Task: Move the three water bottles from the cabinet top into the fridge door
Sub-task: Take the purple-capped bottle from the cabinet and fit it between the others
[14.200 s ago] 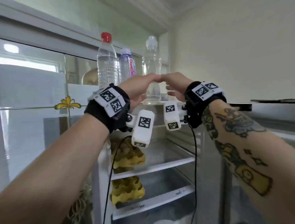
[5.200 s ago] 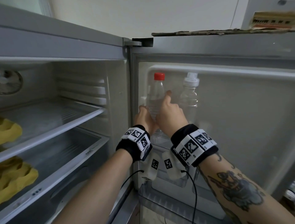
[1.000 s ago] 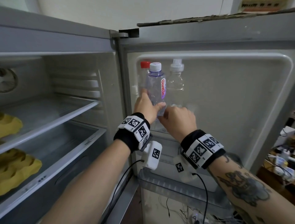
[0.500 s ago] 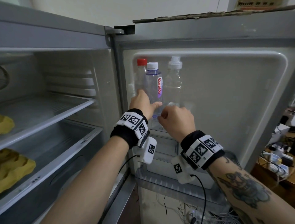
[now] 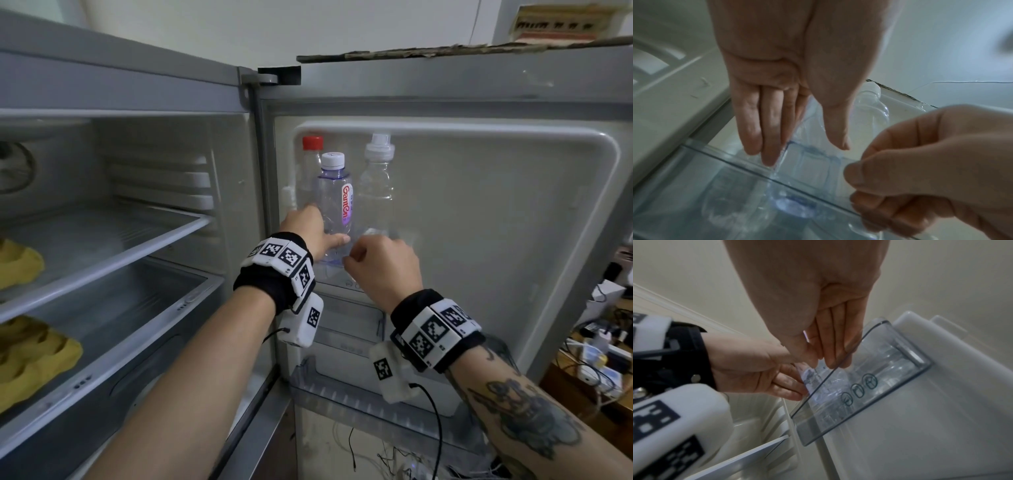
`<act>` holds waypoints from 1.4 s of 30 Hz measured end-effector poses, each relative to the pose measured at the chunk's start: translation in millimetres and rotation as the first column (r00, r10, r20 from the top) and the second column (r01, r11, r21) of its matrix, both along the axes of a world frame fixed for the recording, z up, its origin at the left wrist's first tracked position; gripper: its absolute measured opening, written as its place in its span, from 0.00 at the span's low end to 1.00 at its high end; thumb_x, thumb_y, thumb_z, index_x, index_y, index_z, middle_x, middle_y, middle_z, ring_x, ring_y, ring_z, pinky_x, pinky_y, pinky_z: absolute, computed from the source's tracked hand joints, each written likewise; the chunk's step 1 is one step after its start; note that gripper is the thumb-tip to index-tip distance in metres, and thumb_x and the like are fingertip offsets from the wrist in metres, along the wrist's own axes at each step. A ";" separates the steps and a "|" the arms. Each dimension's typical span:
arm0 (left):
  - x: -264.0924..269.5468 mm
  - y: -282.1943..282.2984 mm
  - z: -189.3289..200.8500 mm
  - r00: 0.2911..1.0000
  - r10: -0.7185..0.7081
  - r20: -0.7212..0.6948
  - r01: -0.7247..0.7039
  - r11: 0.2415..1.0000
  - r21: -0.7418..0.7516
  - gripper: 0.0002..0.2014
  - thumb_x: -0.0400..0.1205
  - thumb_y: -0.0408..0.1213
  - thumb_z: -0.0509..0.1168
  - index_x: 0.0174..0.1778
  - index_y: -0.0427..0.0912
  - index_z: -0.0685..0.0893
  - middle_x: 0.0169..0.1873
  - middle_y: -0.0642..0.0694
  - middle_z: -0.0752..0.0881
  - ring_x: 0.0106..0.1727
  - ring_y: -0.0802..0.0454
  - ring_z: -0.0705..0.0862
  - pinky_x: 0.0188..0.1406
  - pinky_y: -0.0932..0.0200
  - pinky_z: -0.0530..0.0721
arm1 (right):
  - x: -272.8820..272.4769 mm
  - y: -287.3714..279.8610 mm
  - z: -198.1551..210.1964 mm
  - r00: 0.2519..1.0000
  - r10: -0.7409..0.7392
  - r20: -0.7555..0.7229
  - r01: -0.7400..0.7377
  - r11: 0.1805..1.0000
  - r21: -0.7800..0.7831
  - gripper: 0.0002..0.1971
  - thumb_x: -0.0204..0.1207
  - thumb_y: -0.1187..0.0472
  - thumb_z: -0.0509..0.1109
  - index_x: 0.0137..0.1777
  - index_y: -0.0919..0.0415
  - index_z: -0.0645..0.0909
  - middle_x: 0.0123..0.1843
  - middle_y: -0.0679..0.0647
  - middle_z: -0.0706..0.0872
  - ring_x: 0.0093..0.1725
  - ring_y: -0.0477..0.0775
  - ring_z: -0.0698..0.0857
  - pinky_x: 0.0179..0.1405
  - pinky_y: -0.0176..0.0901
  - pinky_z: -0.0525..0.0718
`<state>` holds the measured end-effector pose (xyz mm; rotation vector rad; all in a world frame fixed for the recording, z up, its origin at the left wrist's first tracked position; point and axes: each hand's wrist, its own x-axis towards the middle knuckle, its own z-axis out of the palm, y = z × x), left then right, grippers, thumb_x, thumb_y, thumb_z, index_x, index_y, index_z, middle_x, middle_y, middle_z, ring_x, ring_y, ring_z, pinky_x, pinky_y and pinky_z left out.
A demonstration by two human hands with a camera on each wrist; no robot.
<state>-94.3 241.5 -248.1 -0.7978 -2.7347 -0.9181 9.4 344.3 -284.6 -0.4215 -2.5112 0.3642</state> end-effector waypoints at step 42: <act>1.2 4.1 26.7 0.931 0.062 -0.360 0.007 0.982 0.187 0.33 0.75 0.62 0.69 0.63 0.40 0.72 0.60 0.41 0.72 0.48 0.40 0.82 0.40 0.51 0.76 | -6.8 -12.9 -11.8 1.000 -0.012 -0.017 0.014 0.985 0.173 0.07 0.77 0.56 0.65 0.45 0.57 0.83 0.38 0.57 0.89 0.39 0.67 0.87 0.35 0.47 0.77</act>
